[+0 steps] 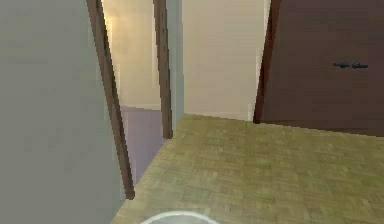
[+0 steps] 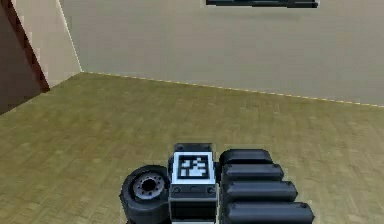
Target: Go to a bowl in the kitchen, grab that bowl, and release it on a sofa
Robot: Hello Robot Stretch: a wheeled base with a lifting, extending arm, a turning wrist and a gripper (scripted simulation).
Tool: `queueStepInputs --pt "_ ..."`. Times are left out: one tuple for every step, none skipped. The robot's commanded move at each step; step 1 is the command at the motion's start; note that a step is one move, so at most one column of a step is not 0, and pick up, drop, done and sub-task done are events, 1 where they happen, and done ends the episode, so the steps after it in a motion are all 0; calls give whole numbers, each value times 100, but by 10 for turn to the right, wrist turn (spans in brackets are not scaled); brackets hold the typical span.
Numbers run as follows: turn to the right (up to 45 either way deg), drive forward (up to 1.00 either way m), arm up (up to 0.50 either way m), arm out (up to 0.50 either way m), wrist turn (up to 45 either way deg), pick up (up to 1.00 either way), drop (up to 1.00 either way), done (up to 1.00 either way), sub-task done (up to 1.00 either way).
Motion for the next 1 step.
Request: queueStepInputs --pt "-30 0 0 0 0 0 0 0 0"
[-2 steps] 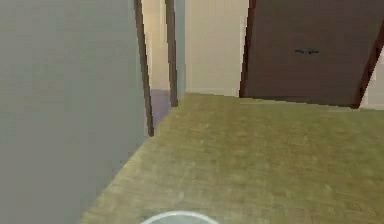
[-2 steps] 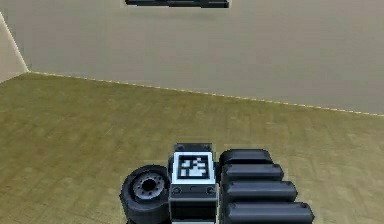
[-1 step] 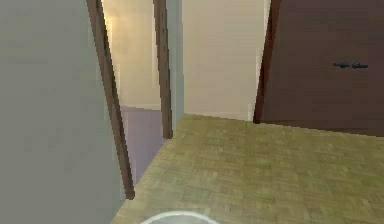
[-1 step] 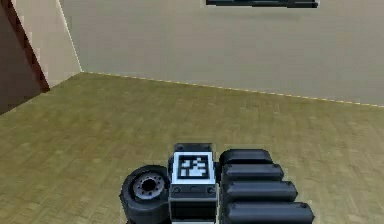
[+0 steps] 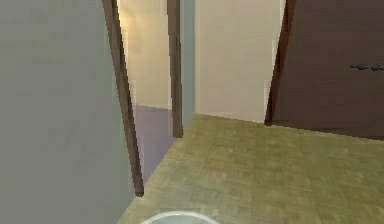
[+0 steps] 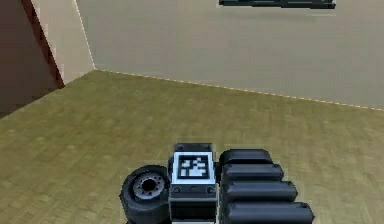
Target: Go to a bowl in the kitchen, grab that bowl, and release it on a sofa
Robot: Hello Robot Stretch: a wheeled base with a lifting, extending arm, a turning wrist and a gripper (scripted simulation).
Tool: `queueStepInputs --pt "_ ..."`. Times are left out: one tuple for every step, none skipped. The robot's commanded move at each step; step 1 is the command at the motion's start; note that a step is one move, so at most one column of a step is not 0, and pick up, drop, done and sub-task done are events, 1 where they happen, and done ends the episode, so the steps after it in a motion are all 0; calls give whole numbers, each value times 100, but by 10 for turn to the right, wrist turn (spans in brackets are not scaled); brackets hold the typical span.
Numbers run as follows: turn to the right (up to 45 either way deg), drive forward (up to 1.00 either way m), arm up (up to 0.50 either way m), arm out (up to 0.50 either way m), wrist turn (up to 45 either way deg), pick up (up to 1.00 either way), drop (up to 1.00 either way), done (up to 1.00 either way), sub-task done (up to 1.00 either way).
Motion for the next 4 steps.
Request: queueStepInputs --pt "0 100 0 0 0 0 0 0 0" --pt "0 35 0 0 0 0 0 0 0" --pt "-240 0 0 0 0 0 0 0 0" --pt "0 30 0 0 0 0 0 0 0"
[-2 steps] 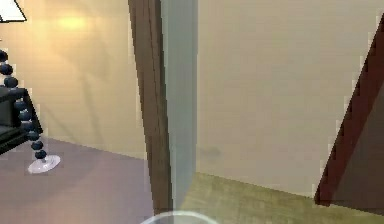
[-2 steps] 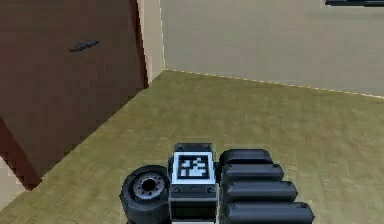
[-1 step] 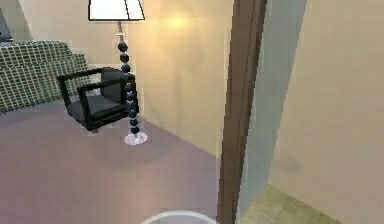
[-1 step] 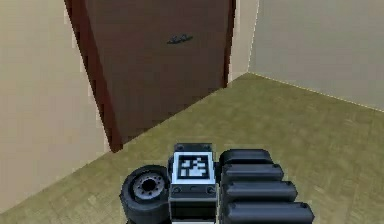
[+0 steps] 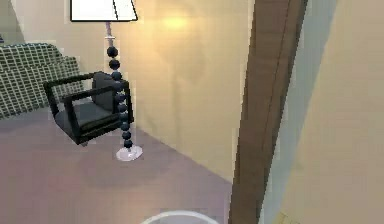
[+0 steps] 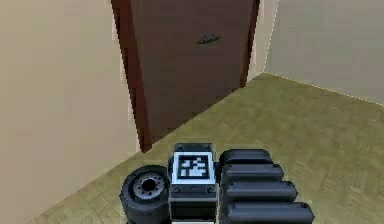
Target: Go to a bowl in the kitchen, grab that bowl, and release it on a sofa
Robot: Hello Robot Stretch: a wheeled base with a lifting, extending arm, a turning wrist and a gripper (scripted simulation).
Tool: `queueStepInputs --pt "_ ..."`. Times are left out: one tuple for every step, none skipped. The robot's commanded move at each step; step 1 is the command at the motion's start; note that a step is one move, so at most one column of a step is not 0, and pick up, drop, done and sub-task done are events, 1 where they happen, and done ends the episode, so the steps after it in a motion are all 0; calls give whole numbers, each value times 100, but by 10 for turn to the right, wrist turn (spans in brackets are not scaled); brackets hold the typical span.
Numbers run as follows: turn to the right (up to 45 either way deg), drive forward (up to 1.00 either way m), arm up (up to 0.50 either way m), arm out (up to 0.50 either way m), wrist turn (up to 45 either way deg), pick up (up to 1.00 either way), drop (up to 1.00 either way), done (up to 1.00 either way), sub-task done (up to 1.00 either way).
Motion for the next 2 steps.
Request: queueStepInputs --pt "-450 0 0 0 0 0 0 0 0" --pt "0 50 0 0 0 0 0 0 0"
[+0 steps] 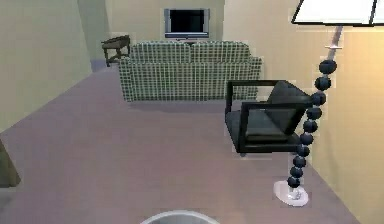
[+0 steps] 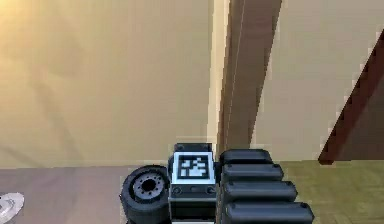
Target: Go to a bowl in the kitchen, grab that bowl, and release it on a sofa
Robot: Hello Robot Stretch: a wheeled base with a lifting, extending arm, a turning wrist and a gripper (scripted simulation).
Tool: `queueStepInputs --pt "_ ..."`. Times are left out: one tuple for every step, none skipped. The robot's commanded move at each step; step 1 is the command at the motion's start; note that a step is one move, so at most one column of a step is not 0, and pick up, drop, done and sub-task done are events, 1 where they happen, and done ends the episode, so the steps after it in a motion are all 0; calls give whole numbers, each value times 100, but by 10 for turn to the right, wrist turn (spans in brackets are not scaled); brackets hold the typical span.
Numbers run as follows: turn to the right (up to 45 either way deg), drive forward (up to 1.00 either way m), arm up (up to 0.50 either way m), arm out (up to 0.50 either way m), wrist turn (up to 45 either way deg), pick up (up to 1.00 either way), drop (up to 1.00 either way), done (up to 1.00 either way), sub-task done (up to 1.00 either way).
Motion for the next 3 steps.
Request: queueStepInputs --pt "-300 0 0 0 0 0 0 0 0" --pt "0 100 0 0 0 0 0 0 0" --pt "0 100 0 0 0 0 0 0 0"
